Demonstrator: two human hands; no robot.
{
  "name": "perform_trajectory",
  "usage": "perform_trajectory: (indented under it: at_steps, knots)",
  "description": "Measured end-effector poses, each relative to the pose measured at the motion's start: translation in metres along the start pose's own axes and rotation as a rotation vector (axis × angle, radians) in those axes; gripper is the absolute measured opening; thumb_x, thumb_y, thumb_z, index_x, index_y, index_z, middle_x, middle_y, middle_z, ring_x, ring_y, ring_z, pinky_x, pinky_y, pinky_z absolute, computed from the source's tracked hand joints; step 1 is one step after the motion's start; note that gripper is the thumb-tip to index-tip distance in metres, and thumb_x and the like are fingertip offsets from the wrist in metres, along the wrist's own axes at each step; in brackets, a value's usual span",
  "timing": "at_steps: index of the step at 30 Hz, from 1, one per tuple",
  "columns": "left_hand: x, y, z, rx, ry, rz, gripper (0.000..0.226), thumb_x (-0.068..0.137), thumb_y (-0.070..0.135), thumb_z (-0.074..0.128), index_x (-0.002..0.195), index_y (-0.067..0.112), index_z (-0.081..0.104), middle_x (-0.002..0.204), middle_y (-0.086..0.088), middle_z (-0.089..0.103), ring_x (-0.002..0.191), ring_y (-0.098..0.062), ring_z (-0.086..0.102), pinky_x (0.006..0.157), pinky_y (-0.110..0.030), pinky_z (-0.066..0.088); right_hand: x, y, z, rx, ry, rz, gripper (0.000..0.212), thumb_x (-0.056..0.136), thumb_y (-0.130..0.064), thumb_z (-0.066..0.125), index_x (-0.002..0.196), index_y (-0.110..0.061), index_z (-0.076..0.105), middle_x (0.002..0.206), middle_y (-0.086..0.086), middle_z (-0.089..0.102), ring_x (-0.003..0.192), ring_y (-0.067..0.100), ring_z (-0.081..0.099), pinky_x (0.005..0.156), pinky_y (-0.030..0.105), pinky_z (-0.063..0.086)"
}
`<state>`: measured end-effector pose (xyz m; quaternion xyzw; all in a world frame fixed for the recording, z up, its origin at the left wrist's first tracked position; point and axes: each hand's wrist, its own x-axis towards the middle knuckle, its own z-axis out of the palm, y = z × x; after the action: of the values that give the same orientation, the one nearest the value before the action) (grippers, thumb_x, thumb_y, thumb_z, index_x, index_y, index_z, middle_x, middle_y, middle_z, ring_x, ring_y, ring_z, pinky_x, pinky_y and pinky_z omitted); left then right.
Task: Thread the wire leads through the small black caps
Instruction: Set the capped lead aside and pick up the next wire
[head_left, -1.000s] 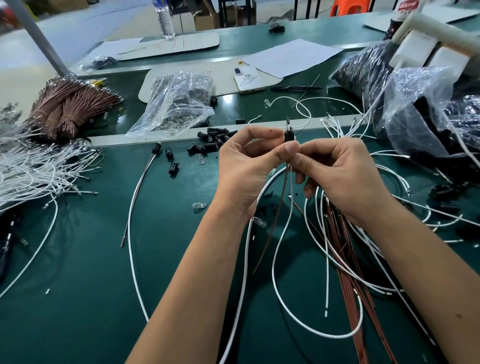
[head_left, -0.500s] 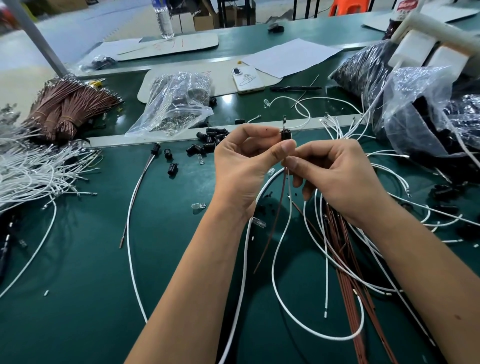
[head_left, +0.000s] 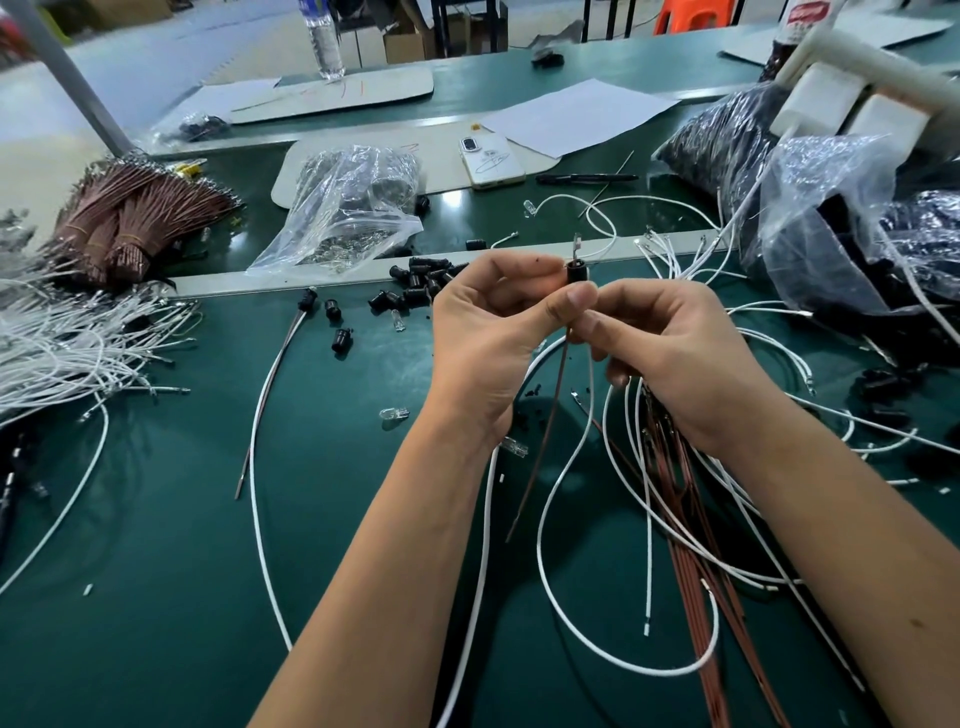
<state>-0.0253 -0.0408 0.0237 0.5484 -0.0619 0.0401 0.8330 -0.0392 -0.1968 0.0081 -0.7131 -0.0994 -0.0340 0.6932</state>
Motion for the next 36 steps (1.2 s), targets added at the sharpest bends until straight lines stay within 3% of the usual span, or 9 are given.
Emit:
perform_trajectory:
  at_steps: [6, 9, 11, 14, 17, 22, 26, 31, 36]
  knots:
    - [0.0, -0.0002, 0.0003, -0.023, -0.008, -0.01, 0.03, 0.059, 0.004, 0.084, 0.084, 0.008, 0.069, 0.081, -0.016, 0.071, 0.072, -0.024, 0.067, 0.075, -0.033, 0.058, 0.001, 0.0002, -0.0008, -0.031, -0.111, -0.029, 0.026, 0.091, -0.03, 0.071, 0.093, -0.005, 0.074, 0.078, -0.001, 0.067, 0.073, 0.01, 0.057, 0.059, 0.021, 0.048]
    - [-0.0011, 0.0014, 0.0001, -0.065, -0.016, -0.032, 0.029, 0.063, 0.001, 0.083, 0.086, 0.005, 0.066, 0.079, -0.016, 0.071, 0.061, -0.022, 0.065, 0.059, -0.031, 0.056, 0.0003, -0.0003, 0.0006, -0.064, -0.198, -0.003, 0.018, 0.101, -0.015, 0.061, 0.1, 0.001, 0.069, 0.083, -0.005, 0.074, 0.079, 0.008, 0.063, 0.067, 0.022, 0.05]
    - [-0.0021, 0.0028, -0.0001, -0.071, -0.015, -0.045, 0.028, 0.065, 0.0, 0.082, 0.088, 0.004, 0.065, 0.08, -0.015, 0.072, 0.057, -0.022, 0.065, 0.049, -0.029, 0.052, -0.0004, -0.0008, 0.0012, -0.053, -0.231, 0.021, 0.022, 0.103, -0.014, 0.058, 0.107, 0.007, 0.064, 0.084, 0.001, 0.075, 0.081, 0.015, 0.065, 0.073, 0.032, 0.05]
    - [-0.0015, 0.0034, -0.0002, -0.073, -0.006, -0.039, 0.03, 0.063, 0.001, 0.082, 0.087, 0.004, 0.065, 0.083, -0.019, 0.071, 0.061, -0.023, 0.066, 0.06, -0.032, 0.057, -0.001, -0.0028, 0.0017, 0.006, -0.223, 0.032, 0.031, 0.095, -0.022, 0.062, 0.105, 0.007, 0.06, 0.076, 0.002, 0.069, 0.073, 0.016, 0.061, 0.074, 0.036, 0.045]
    - [0.0004, 0.0029, -0.0015, -0.044, -0.005, -0.035, 0.026, 0.068, -0.005, 0.081, 0.086, 0.006, 0.067, 0.085, -0.019, 0.071, 0.07, -0.024, 0.067, 0.075, -0.034, 0.058, -0.0009, -0.0029, 0.0034, 0.078, -0.177, 0.033, 0.022, 0.091, -0.026, 0.067, 0.101, -0.007, 0.068, 0.075, 0.003, 0.066, 0.072, 0.013, 0.059, 0.075, 0.032, 0.045]
    - [0.0006, 0.0026, -0.003, -0.053, -0.031, -0.034, 0.025, 0.069, -0.006, 0.081, 0.085, 0.008, 0.068, 0.082, -0.012, 0.074, 0.072, -0.02, 0.071, 0.075, -0.031, 0.058, 0.0, -0.0009, 0.0055, 0.148, -0.105, 0.013, 0.016, 0.091, -0.03, 0.068, 0.095, -0.018, 0.076, 0.079, 0.004, 0.066, 0.075, 0.014, 0.059, 0.079, 0.03, 0.049]
    - [0.0002, 0.0031, -0.0025, -0.035, -0.055, -0.034, 0.025, 0.069, -0.005, 0.081, 0.085, 0.009, 0.067, 0.081, -0.012, 0.072, 0.072, -0.021, 0.068, 0.077, -0.031, 0.057, 0.0001, -0.0013, 0.0043, 0.229, -0.118, 0.057, 0.016, 0.085, -0.031, 0.075, 0.09, -0.015, 0.076, 0.07, 0.002, 0.059, 0.066, 0.01, 0.053, 0.067, 0.02, 0.046]
    - [0.0001, 0.0028, -0.0019, -0.021, -0.066, -0.037, 0.025, 0.073, -0.011, 0.079, 0.085, 0.008, 0.068, 0.097, -0.027, 0.069, 0.08, -0.028, 0.065, 0.084, -0.038, 0.058, 0.0009, -0.0026, 0.0038, 0.259, -0.108, 0.112, 0.015, 0.084, -0.024, 0.07, 0.086, -0.009, 0.072, 0.066, 0.0, 0.052, 0.063, 0.01, 0.045, 0.067, 0.027, 0.037]
    - [0.0003, 0.0006, -0.0017, -0.035, -0.06, -0.037, 0.026, 0.072, -0.011, 0.079, 0.083, 0.01, 0.069, 0.088, -0.02, 0.071, 0.089, -0.032, 0.065, 0.09, -0.042, 0.057, 0.0013, -0.0047, 0.0032, 0.293, -0.122, 0.14, 0.014, 0.087, -0.018, 0.07, 0.074, -0.016, 0.072, 0.061, -0.005, 0.05, 0.059, 0.01, 0.04, 0.066, 0.029, 0.033]
